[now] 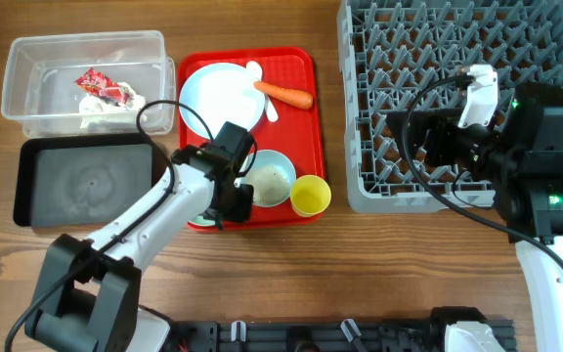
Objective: Sort waste into correct bins and load items into the dishwasher rack
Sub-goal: 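Move the left gripper to the green bowl and grasp its rim, then lift the green bowl and tip the food scrap onto the black tray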
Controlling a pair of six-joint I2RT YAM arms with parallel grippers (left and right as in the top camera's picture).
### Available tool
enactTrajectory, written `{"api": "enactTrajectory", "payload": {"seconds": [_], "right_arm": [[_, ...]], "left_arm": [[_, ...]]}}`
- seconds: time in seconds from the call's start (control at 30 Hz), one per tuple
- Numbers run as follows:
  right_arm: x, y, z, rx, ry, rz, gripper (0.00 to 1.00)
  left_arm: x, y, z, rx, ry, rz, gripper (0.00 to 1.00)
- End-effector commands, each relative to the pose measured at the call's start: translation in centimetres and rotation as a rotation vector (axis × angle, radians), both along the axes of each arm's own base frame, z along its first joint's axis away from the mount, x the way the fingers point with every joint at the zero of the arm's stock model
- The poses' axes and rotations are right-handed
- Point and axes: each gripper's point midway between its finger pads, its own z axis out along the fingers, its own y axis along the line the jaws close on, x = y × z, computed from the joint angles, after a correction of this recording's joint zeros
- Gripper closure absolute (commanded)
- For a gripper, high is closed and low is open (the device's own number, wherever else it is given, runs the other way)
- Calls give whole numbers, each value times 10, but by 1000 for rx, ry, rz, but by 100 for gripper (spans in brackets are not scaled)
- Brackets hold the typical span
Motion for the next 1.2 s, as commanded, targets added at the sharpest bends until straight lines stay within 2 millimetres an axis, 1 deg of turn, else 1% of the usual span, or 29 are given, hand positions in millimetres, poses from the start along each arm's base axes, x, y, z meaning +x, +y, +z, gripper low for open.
{"api": "enactTrajectory", "payload": {"seconds": [0.0, 0.07, 0.13, 0.2, 0.3, 0.37, 0.47, 0.53, 0.6, 0.7, 0.8, 0.9, 0.93, 1.0, 1.03, 1.07, 1.13, 1.17], "right_arm": [[3, -1, 6, 10, -7, -10, 0], [3, -1, 6, 10, -7, -10, 0], [3, -1, 6, 10, -7, -10, 0], [3, -1, 6, 10, -7, -10, 0], [3, -1, 6, 10, -8, -10, 0], [3, -1, 6, 10, -8, -10, 0], [3, -1, 6, 8, -9, -9, 0], [3, -1, 6, 8, -9, -9, 0], [3, -1, 6, 8, -9, -9, 0], [3, -1, 6, 8, -9, -9, 0], [3, -2, 6, 5, -10, -12, 0], [3, -2, 6, 5, -10, -12, 0], [3, -2, 6, 5, -10, -12, 0], [4, -2, 7, 4, -13, -12, 0], [4, -2, 7, 3, -14, -14, 0], [4, -2, 7, 2, -14, -14, 0], [4, -2, 6, 3, -13, -14, 0], [4, -2, 6, 2, -13, -14, 0]], "left_arm": [[4, 11, -7, 55, -26, 6, 81], [7, 17, -7, 89, -46, 9, 82], [9, 20, -7, 110, -57, 10, 86], [12, 24, -6, 130, -71, 12, 96], [17, 22, -5, 123, -93, 15, 96], [23, 19, -1, 114, -110, 26, 96], [39, 12, 18, 91, -151, 45, 96], [45, 8, 29, 82, -167, 46, 96], [53, 5, 50, 73, -188, 50, 96], [61, 8, 75, 61, -212, 71, 96], [63, 12, 93, 17, -232, 101, 96], [66, 23, 112, -91, -250, 147, 96], [69, 33, 119, -133, -259, 187, 96], [75, 56, 132, -227, -277, 251, 96], [77, 65, 136, -267, -284, 267, 96], [81, 81, 140, -330, -296, 293, 96], [86, 102, 145, -400, -319, 336, 96], [90, 117, 149, -450, -341, 365, 96]]}}
